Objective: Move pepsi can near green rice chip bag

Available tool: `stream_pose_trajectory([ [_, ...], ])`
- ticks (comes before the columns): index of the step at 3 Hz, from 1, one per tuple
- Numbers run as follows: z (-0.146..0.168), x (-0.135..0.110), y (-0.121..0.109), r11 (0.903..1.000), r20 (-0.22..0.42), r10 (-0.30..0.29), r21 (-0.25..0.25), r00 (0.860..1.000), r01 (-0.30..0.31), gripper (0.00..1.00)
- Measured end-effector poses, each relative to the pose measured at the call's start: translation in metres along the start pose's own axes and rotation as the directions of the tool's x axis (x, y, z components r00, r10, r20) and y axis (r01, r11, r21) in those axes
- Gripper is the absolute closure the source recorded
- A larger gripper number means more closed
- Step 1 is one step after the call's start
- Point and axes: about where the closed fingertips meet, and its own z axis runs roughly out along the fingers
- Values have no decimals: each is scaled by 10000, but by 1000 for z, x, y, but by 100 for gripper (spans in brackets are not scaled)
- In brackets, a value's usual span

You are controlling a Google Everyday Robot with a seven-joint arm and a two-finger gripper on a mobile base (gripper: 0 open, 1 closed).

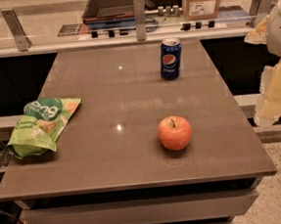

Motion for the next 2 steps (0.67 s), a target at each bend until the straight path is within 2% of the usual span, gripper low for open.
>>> stream_pose_trajectory([
  [2, -1, -1, -4, 9998, 239, 104, 178, 9997, -109, 0],
])
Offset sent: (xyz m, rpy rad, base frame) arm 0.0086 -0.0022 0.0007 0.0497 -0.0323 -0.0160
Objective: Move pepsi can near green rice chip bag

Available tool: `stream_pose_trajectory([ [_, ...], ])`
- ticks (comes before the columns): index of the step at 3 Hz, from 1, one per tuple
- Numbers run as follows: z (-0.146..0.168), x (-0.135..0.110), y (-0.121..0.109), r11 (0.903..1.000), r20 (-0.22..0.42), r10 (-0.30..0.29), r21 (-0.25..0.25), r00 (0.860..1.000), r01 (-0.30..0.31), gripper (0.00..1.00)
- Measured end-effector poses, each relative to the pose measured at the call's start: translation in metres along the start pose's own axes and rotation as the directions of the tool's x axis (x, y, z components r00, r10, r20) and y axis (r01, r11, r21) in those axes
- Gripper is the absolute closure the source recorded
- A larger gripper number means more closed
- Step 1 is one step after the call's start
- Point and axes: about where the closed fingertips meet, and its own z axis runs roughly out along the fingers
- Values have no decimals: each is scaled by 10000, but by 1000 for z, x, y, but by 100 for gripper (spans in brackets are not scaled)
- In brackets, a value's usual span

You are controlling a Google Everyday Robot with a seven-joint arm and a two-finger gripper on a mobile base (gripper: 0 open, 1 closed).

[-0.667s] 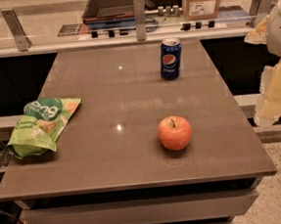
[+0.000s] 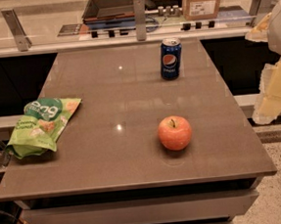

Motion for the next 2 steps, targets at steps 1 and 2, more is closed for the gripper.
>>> stream_pose_trajectory([
  [1, 3, -1, -8, 9996, 398, 204, 184, 9990, -212, 0],
  [2, 5, -2, -14, 9990, 655, 334, 291, 9973, -354, 0],
])
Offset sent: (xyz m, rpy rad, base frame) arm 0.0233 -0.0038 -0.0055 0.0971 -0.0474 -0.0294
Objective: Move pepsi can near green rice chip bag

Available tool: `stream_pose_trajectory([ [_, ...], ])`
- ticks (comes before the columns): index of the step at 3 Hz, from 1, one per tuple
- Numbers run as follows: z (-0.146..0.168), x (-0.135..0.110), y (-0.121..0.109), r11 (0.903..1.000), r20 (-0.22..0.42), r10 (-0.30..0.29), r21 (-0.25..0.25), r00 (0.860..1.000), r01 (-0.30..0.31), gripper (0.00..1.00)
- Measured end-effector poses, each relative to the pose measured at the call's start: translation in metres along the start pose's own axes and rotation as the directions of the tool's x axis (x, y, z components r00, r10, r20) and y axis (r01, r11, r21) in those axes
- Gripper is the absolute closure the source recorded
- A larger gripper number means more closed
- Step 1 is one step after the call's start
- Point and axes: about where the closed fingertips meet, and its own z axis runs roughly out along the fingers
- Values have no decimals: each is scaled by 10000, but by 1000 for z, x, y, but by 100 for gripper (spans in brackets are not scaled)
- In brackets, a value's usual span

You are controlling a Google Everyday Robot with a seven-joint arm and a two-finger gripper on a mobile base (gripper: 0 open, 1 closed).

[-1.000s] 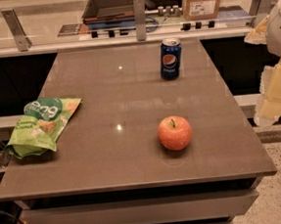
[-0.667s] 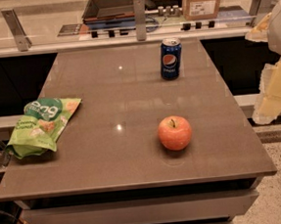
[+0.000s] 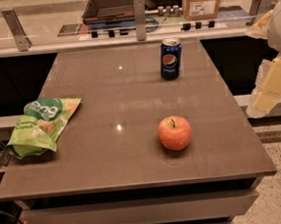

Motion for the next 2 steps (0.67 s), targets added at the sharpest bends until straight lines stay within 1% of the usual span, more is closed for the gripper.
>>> stream_pose_trajectory([
  [1, 25, 9, -24, 9909, 993, 1333, 66, 9861, -1346, 0],
  [2, 51, -3, -77, 9628, 2324, 2448, 562, 9413, -2642, 0],
])
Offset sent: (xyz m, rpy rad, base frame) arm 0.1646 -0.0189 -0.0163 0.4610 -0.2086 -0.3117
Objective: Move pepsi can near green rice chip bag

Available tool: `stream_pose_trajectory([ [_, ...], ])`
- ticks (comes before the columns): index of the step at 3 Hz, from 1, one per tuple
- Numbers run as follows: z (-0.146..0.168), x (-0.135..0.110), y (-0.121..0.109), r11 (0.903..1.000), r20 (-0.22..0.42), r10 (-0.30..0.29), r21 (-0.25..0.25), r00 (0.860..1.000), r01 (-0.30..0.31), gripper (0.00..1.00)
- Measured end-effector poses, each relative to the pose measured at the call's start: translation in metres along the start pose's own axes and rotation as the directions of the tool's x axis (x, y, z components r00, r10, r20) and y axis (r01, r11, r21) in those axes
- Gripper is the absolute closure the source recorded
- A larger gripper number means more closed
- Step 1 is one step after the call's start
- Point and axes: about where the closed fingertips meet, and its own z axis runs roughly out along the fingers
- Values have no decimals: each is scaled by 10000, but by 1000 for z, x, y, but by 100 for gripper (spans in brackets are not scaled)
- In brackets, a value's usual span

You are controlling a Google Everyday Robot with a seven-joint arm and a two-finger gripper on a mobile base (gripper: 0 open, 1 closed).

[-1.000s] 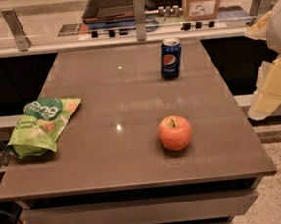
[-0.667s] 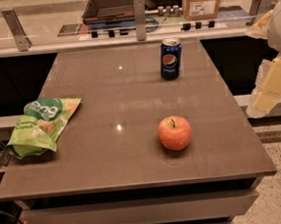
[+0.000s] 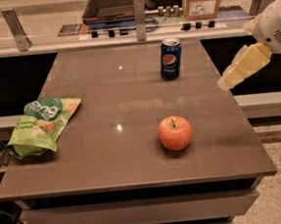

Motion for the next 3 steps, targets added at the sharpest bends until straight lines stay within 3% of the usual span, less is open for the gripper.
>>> stream_pose_trajectory([
  [1, 18, -15, -32, 9948, 922, 804, 545, 9925, -857, 0],
  [2, 32, -30, -48, 9899, 1550, 1066, 767, 9821, -1196, 0],
  [3, 56, -43, -57, 9877, 2321, 1246, 636, 9647, -1429, 0],
])
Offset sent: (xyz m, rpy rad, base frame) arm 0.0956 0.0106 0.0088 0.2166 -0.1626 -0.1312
